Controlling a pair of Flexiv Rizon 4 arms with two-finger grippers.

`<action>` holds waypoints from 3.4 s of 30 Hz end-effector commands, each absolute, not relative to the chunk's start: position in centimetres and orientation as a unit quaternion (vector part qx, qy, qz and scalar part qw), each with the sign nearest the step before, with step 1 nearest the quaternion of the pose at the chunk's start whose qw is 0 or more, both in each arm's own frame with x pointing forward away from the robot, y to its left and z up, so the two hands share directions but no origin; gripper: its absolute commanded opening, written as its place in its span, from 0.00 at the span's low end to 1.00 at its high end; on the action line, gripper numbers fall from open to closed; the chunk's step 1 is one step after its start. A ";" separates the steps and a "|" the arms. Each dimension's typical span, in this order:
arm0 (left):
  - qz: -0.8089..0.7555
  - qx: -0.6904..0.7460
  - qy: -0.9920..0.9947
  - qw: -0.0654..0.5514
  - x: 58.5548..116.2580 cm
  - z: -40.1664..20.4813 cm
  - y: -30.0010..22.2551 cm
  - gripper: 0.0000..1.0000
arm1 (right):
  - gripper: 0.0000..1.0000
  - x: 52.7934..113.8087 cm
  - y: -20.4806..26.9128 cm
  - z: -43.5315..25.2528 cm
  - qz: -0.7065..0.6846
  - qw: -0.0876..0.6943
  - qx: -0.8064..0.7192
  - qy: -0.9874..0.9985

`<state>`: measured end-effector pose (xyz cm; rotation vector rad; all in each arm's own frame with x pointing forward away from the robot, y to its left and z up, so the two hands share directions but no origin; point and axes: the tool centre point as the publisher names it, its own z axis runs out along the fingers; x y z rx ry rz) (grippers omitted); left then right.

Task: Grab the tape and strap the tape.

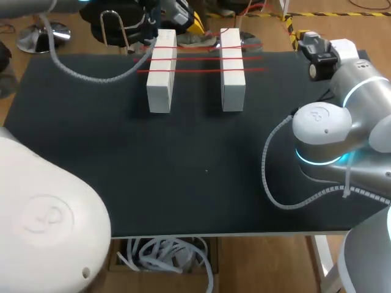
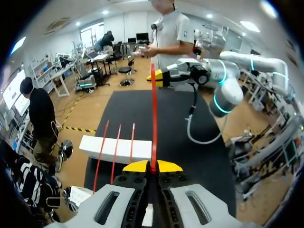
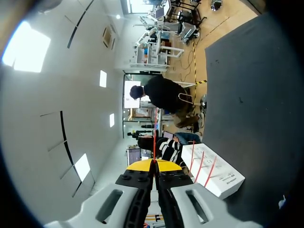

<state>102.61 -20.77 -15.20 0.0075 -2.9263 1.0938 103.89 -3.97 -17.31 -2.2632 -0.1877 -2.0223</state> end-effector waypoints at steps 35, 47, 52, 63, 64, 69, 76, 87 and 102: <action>0.103 -0.025 -0.994 0.032 103.3 -14.8 -24.0 0.00 | 0.00 103.9 -4.0 -17.2 -0.663 0.050 -0.744 -0.063; 0.103 -0.028 -0.994 0.032 103.4 -14.8 -24.0 0.00 | 0.00 104.0 -4.1 -17.3 -0.661 0.045 -0.746 -0.073; 0.103 -0.028 -0.994 0.032 103.4 -14.8 -24.0 0.00 | 0.00 104.4 -4.6 -16.4 -0.626 -0.024 -0.743 -0.238; 0.103 -0.028 -0.994 0.032 103.4 -14.8 -24.0 0.00 | 0.00 105.4 -5.2 -14.1 -0.532 -0.166 -0.661 -0.503; 0.103 -0.028 -0.994 0.032 103.4 -14.8 -24.0 0.00 | 0.00 105.4 -5.2 -14.0 -0.519 -0.183 -0.648 -0.527; 0.103 -0.028 -0.994 0.032 103.4 -14.8 -24.0 0.00 | 0.00 105.5 -5.3 -13.7 -0.441 -0.258 -0.582 -0.632; 0.103 -0.028 -0.994 0.032 103.4 -14.8 -24.0 0.00 | 0.00 105.3 -5.2 -13.8 -0.339 -0.325 -0.491 -0.734; 0.103 -0.028 -0.994 0.032 103.4 -14.8 -24.0 0.00 | 0.00 105.0 -4.6 -14.2 -0.203 -0.412 -0.326 -0.827; 0.103 -0.028 -0.994 0.032 103.4 -14.8 -24.0 0.00 | 0.00 104.4 -4.1 -15.0 -0.096 -0.413 -0.197 -0.884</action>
